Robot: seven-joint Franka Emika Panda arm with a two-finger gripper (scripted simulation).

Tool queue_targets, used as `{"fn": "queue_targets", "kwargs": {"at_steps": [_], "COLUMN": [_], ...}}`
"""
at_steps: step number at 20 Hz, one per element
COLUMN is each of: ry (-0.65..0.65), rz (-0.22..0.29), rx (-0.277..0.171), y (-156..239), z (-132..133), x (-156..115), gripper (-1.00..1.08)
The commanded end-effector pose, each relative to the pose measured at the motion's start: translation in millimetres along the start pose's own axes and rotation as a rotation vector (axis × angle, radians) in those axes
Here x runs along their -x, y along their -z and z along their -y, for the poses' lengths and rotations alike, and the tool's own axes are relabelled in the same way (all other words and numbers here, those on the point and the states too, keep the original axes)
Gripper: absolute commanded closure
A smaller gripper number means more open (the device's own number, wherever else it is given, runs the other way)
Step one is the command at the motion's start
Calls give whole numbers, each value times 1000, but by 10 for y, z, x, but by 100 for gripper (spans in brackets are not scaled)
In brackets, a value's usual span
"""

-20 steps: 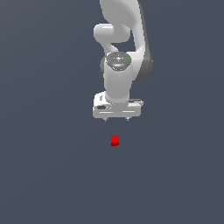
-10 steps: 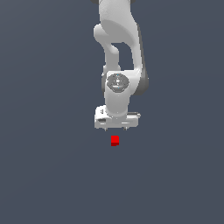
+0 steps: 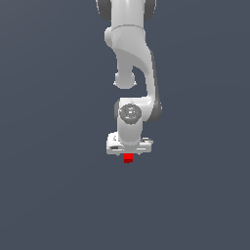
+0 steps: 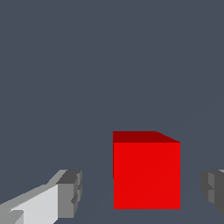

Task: Pick up the red cube and move it to a goal position.

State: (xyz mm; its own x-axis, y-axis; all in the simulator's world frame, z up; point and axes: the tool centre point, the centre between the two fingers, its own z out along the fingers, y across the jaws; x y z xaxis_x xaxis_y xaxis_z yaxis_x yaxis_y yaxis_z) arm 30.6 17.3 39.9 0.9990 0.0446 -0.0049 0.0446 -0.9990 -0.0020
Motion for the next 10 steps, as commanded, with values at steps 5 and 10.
{"fn": "queue_targets", "kwargs": {"at_steps": [5,10], "ry": [1,1], "rz": [-4,-4], "rx": [2,2], "y": [-166,-176], "z": [-8,-9], "x": [-60,-64], "gripper": [-92,108]}}
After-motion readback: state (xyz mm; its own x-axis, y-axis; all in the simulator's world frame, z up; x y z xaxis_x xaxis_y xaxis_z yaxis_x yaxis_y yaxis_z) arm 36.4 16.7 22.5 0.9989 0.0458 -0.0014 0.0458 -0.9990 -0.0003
